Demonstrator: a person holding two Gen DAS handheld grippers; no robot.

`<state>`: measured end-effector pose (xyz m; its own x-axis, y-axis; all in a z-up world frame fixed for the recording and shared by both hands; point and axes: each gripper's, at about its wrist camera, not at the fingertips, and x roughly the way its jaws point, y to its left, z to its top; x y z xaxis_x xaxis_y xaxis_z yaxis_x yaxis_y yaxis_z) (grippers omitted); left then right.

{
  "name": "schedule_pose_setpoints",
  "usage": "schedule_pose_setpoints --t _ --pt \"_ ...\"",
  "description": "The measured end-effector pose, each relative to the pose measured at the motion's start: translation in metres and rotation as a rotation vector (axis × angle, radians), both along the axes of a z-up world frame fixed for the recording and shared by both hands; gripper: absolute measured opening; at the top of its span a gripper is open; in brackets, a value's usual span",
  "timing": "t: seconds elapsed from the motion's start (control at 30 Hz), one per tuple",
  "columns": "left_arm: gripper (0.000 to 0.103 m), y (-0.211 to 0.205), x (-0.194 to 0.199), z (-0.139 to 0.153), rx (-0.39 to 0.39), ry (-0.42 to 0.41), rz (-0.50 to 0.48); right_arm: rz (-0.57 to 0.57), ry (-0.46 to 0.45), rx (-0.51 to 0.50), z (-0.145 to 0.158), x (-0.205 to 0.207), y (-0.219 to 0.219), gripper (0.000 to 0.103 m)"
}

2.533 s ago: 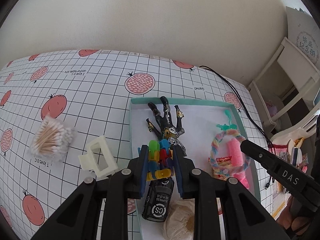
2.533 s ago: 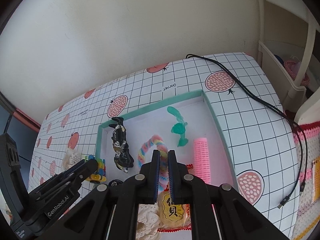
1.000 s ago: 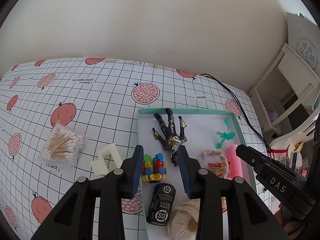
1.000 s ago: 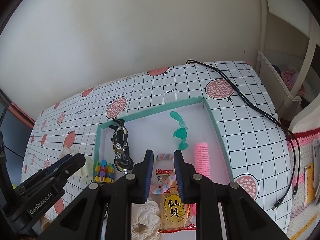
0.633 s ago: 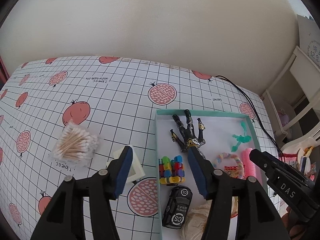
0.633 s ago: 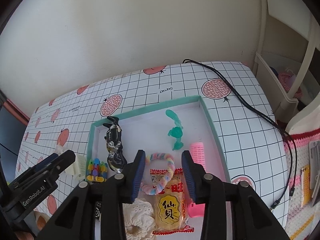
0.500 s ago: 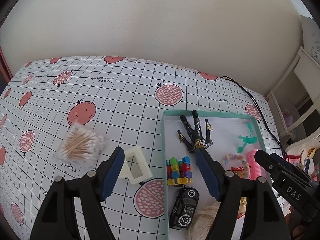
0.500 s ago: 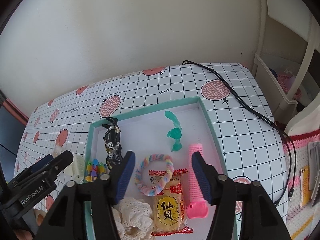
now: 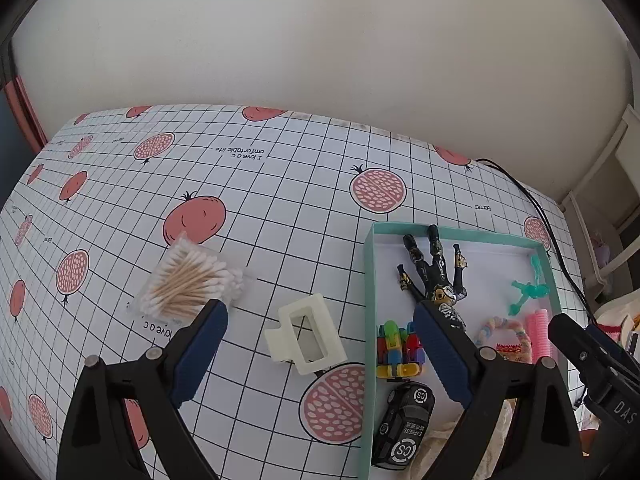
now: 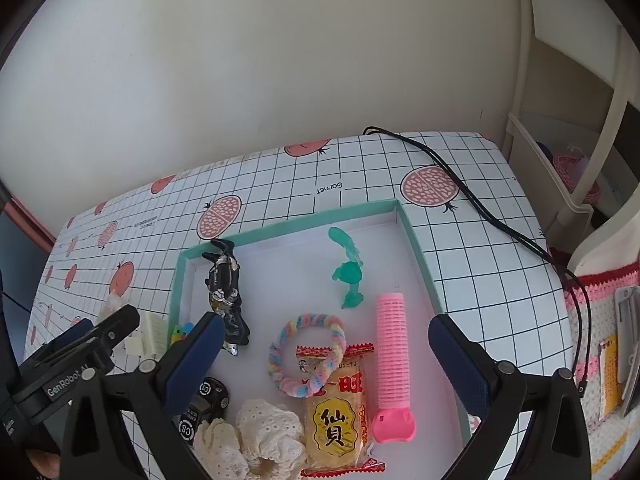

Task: Organize objects
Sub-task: 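Withdraw both tools from the tray toward the cotton swab bag and claw clip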

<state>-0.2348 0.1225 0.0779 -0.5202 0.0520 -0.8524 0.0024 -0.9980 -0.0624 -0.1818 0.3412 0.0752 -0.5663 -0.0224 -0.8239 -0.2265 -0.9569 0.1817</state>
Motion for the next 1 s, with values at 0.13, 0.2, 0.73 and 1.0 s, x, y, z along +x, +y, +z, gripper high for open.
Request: schedule_pose_setpoints --t 0.13,0.2,0.73,1.0 --pt "0.094 -0.001 0.0 0.001 0.005 0.007 0.004 0.005 -0.001 0.002 0.0 0.0 0.0 0.103" --pt "0.094 -0.001 0.0 0.001 0.005 0.004 0.001 0.005 -0.002 0.003 0.0 -0.001 0.0 0.103" --pt "0.094 -0.034 -0.001 0.023 0.026 -0.004 -0.009 0.066 0.036 0.037 0.027 -0.003 -0.035 0.103" --pt "0.094 -0.101 -0.004 0.038 0.041 0.018 0.115 0.191 0.06 0.024 0.036 -0.016 -0.095 0.103"
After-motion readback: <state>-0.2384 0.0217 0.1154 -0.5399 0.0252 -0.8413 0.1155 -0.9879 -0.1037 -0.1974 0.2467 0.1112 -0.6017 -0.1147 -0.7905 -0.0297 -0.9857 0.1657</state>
